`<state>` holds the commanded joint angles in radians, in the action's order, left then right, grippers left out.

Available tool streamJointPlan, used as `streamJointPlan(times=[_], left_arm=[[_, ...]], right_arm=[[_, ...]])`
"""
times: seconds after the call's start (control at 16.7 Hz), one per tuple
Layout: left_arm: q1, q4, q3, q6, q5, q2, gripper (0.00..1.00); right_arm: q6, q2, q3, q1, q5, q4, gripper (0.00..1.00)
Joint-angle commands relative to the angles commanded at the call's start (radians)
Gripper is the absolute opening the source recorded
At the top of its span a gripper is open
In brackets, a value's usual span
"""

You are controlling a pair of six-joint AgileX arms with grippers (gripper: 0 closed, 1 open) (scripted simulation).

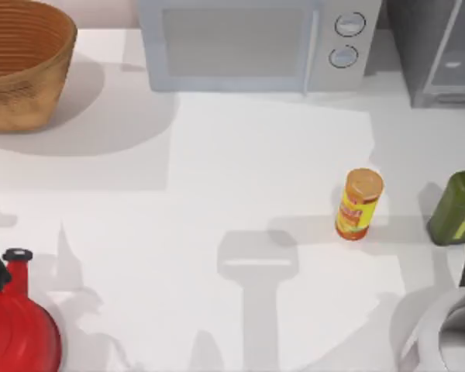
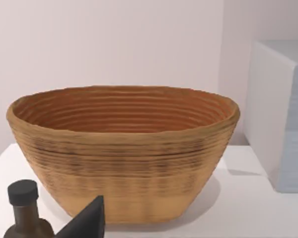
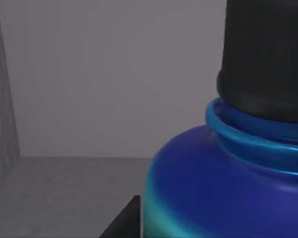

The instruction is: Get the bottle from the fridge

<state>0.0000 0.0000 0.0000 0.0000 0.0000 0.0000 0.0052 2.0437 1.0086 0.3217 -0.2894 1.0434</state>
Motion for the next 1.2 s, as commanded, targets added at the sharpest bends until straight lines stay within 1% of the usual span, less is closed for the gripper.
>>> streamJointPlan(times=[0.18,0.3,0.42,0.72,0.96,1.2], left_arm=[[0.0,0.0,0.0,0.0,0.0,0.0,1.0],[0.0,0.0,0.0,0.0,0.0,0.0,1.0],[0.0,0.0,0.0,0.0,0.0,0.0,1.0],[0.0,0.0,0.0,0.0,0.0,0.0,1.0],[0.0,0.0,0.0,0.0,0.0,0.0,1.0],[0.0,0.0,0.0,0.0,0.0,0.0,1.0]], right_arm=[[0.001,-0.087,-0.165,0.028,-0.026,0.057,0.0],[0.002,-0.135,-0.24,0.043,-0.042,0.09,0.0],[0.002,-0.159,-0.271,0.05,-0.049,0.108,0.0],[0.003,-0.154,-0.269,0.045,-0.049,0.106,0.0],[0.002,-0.238,-0.307,0.026,-0.033,0.048,0.0],[0.0,-0.45,-0.389,-0.014,0.004,-0.079,0.0]])
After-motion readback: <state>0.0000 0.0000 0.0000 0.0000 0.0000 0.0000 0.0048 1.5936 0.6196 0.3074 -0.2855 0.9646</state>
